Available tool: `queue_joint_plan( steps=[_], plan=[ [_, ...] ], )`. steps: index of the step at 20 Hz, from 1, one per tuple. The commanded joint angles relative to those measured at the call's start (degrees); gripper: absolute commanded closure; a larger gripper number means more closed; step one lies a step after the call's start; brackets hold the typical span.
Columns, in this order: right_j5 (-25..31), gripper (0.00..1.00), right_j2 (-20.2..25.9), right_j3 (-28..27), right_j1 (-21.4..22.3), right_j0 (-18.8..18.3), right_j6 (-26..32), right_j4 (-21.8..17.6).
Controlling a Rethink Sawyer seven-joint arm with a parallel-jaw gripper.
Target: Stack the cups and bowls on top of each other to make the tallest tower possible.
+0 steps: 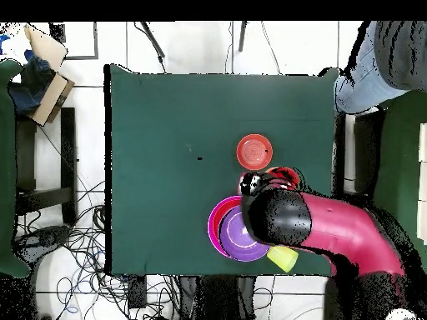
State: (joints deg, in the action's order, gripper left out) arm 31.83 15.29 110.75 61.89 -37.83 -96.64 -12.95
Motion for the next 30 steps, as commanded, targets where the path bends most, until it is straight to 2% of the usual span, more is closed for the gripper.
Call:
queue_joint_plan(
  steps=[1,8,11,19,24,30],
  plan=[
    [-8.7,1.0,3.5,2.5,-9.0,-4.1,5.0,-8.3],
    [-17.3,1.0,1.6,1.5,-16.6,-5.2,1.4,-14.9],
    [-19.7,1.0,0.8,2.2,-18.1,-5.5,-0.3,-16.9],
    [-20.4,1.0,-0.1,8.3,-13.1,-4.9,-3.8,-16.9],
    [-17.7,1.0,1.8,9.7,-9.5,-6.1,-2.3,-15.1],
    [-15.4,1.0,3.6,9.7,-8.2,-7.6,-0.4,-14.0]
  ],
)
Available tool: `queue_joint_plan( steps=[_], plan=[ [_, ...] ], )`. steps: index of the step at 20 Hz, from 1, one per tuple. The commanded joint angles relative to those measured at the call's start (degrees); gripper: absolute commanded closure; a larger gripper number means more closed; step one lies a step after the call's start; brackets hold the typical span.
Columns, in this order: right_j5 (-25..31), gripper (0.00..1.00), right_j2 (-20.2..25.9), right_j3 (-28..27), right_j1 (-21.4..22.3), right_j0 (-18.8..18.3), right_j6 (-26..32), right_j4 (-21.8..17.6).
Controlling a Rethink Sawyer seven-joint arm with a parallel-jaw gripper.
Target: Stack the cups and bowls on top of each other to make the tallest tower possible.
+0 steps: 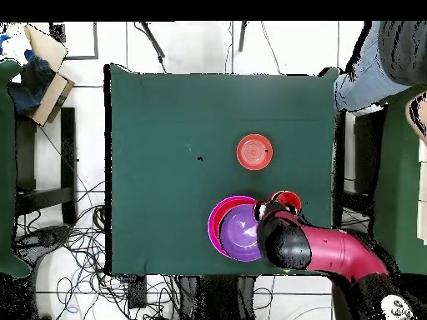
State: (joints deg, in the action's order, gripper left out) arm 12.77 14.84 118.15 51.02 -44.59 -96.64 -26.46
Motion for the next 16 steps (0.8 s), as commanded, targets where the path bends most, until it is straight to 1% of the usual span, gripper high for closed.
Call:
queue_joint_plan(
  steps=[1,4,7,11,13,16],
  plan=[
    [3.9,1.0,4.3,2.4,3.0,-1.1,-0.2,-0.4],
    [4.4,1.0,4.4,3.2,4.2,-1.3,0.0,-0.3],
    [4.1,1.0,4.4,4.6,4.4,-1.5,-0.4,-0.5],
    [2.2,1.0,3.3,7.0,4.8,-0.9,-2.2,-1.1],
    [1.8,1.0,2.8,8.3,5.9,-0.7,-2.8,-1.1],
    [2.9,1.0,3.0,9.6,8.5,-0.7,-2.5,-0.2]
  ],
)
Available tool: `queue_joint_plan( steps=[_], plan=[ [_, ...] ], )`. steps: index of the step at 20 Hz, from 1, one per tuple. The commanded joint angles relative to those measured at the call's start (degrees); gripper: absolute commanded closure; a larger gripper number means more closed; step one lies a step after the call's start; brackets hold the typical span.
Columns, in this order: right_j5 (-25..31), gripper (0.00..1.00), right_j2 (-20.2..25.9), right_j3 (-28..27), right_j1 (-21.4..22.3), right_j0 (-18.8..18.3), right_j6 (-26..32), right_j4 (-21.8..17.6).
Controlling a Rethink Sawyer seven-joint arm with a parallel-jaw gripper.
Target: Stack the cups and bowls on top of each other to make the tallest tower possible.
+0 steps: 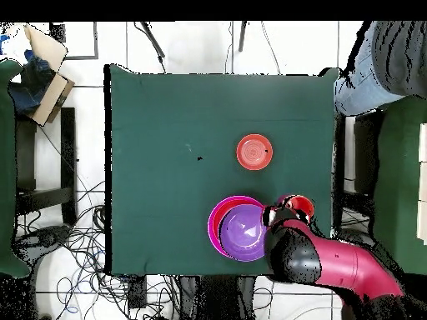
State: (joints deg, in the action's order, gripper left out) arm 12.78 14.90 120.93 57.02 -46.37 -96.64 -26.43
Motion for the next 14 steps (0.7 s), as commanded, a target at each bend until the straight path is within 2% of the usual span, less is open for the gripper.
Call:
queue_joint_plan(
  steps=[1,8,14],
  plan=[
    [3.2,1.0,3.2,7.2,3.0,0.9,-2.4,0.1],
    [3.6,1.0,3.2,9.0,5.2,0.8,-2.5,0.9],
    [1.8,1.0,1.4,8.4,3.2,2.5,-4.2,-0.5]
  ],
)
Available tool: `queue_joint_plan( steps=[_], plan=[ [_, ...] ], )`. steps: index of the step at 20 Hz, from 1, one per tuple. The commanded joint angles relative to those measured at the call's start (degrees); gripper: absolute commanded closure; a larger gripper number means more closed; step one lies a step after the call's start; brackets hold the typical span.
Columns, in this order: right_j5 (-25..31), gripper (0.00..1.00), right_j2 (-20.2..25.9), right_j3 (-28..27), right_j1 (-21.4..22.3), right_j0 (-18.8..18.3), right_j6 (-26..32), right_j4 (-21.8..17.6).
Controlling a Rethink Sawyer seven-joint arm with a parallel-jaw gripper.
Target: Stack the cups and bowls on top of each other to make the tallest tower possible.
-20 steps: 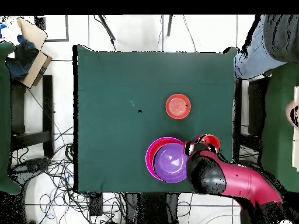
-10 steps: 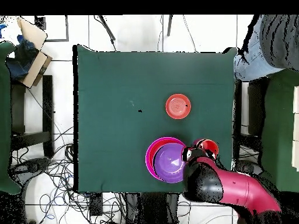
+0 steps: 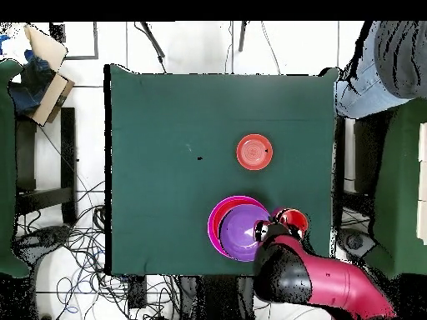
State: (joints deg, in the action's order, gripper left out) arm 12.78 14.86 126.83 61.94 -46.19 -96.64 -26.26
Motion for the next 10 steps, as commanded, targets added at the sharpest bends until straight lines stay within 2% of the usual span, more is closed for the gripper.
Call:
queue_joint_plan(
  steps=[1,10],
  plan=[
    [1.1,1.0,0.8,2.5,-2.3,2.8,-4.8,-1.1],
    [-3.3,1.0,-3.5,1.8,-6.7,7.4,-8.2,-2.3]
  ],
)
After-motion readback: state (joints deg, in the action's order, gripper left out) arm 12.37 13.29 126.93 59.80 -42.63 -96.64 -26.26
